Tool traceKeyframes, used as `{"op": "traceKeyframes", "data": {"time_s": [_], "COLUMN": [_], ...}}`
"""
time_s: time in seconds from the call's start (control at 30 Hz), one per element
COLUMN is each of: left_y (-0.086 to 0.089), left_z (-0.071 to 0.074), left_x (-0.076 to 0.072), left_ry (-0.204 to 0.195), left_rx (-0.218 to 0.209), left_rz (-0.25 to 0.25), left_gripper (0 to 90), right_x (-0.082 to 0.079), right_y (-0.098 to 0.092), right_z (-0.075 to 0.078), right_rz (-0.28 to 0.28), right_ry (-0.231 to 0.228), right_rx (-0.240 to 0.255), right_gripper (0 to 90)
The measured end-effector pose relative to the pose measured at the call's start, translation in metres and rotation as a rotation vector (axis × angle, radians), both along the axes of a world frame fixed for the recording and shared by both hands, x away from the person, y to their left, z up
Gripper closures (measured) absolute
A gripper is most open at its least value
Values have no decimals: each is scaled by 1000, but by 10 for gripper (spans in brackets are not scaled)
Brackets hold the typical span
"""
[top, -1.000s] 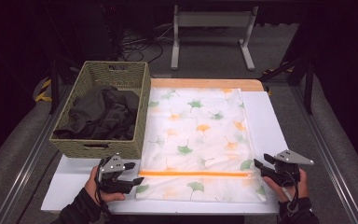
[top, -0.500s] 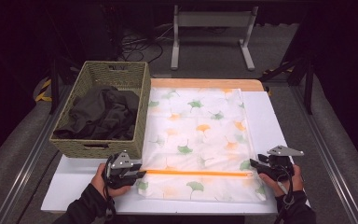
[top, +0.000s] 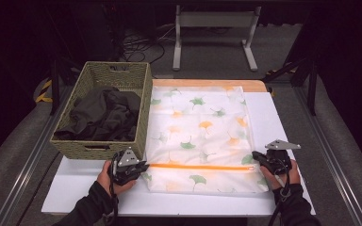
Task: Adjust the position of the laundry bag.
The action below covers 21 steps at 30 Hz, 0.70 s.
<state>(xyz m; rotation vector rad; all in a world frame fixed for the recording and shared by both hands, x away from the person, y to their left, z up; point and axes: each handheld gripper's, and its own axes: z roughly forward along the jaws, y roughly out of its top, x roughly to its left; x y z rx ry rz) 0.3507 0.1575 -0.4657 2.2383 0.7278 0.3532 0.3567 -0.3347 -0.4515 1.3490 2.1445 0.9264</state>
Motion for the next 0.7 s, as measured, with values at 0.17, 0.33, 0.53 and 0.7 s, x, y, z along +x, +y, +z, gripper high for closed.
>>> {"op": "traceKeyframes", "data": {"time_s": [0.17,0.33,0.53,0.7], "left_y": [-3,1,14,12], "left_z": [-1,3,5,5], "left_x": [4,-3,-19,-24], "left_ry": [-35,-30,25,61], "left_rx": [12,-9,-69,-45], "left_rz": [29,-2,-29,-37], "left_gripper": [776,601,409,392], "right_x": [13,9,-16,-31], "right_y": [2,0,-19,-24], "right_z": [-1,2,9,4], "right_rz": [-27,-35,-46,-18], "right_ry": [-15,-32,-35,15], "right_rx": [0,13,60,77], "right_gripper": [893,746,645,554]}}
